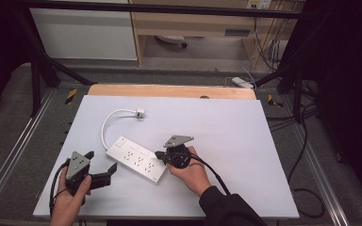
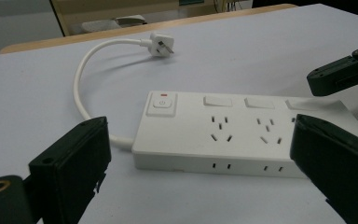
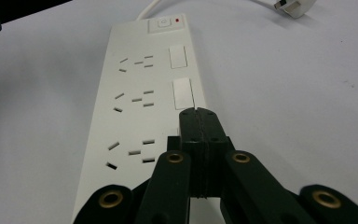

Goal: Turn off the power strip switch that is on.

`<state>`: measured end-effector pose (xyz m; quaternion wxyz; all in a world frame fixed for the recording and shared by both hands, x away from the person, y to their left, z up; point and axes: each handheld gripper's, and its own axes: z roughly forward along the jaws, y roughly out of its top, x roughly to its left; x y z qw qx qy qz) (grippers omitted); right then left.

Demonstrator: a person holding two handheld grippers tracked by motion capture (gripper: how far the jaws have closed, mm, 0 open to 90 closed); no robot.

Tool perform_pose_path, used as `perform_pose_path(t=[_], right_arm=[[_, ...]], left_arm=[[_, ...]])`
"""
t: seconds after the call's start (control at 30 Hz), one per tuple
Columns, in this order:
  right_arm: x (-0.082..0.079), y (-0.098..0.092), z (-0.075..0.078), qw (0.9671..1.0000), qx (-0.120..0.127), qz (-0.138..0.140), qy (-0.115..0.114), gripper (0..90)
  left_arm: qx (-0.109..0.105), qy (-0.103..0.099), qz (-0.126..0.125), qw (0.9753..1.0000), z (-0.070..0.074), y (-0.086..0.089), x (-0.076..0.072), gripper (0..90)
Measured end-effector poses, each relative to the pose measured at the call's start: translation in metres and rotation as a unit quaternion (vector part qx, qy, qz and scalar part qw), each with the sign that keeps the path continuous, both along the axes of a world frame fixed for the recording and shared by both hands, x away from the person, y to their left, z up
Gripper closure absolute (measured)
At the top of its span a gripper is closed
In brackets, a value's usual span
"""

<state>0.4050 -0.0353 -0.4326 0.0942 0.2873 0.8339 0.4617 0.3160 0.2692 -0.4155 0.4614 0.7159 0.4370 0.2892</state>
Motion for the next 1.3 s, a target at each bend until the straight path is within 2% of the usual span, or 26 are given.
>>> perform_pose_path(t=[0.93,1.13,1.3], right_arm=[[0.003,0.002,0.003,0.9997,0.023,-0.01,-0.004,90.0],[0.004,0.002,0.007,0.9994,0.032,-0.01,-0.007,85.7],[0.005,0.003,0.013,0.9991,0.038,-0.014,-0.013,77.1]], left_arm=[[0.001,-0.001,-0.001,1.0,0.0,0.0,0.0,4.9],[0.0,-0.001,-0.001,1.0,0.0,0.0,0.0,4.9],[0.0,-0.001,-0.001,1.0,0.0,0.0,0.0,4.9]])
